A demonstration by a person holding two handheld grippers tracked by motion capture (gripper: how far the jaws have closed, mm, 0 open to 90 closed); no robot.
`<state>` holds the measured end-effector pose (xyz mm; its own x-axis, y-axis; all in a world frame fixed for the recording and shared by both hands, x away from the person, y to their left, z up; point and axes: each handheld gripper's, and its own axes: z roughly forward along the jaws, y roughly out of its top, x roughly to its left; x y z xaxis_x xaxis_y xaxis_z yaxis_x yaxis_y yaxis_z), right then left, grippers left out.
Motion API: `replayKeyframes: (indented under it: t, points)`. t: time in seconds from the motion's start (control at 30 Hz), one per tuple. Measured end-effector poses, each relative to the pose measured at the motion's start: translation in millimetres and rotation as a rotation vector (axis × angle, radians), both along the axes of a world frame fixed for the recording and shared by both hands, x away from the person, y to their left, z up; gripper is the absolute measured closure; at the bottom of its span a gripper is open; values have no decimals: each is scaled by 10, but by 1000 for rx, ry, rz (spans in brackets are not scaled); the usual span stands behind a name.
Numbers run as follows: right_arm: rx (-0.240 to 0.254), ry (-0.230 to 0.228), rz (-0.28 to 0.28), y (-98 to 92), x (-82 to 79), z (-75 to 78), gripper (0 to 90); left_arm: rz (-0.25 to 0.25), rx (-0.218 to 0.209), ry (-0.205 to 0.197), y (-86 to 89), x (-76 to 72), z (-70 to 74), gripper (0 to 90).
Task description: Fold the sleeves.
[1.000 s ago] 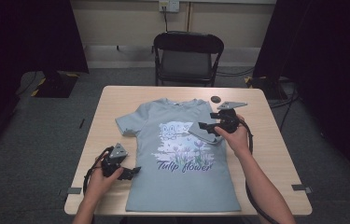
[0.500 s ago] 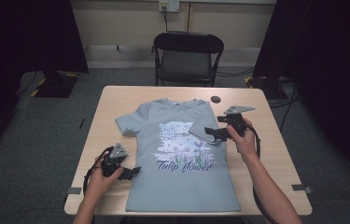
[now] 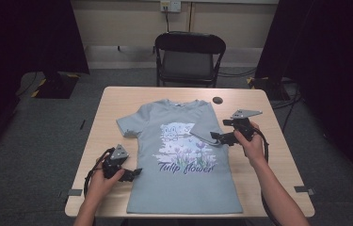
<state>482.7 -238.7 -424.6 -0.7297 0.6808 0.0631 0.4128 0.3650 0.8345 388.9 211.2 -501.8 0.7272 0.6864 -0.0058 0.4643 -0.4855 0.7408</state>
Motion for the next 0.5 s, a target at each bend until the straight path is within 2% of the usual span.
replayKeyframes:
  t: [0.5]
  points:
    - [-6,-3,1,-112,-93,-34,132,0,0,0,0,0,0,140]
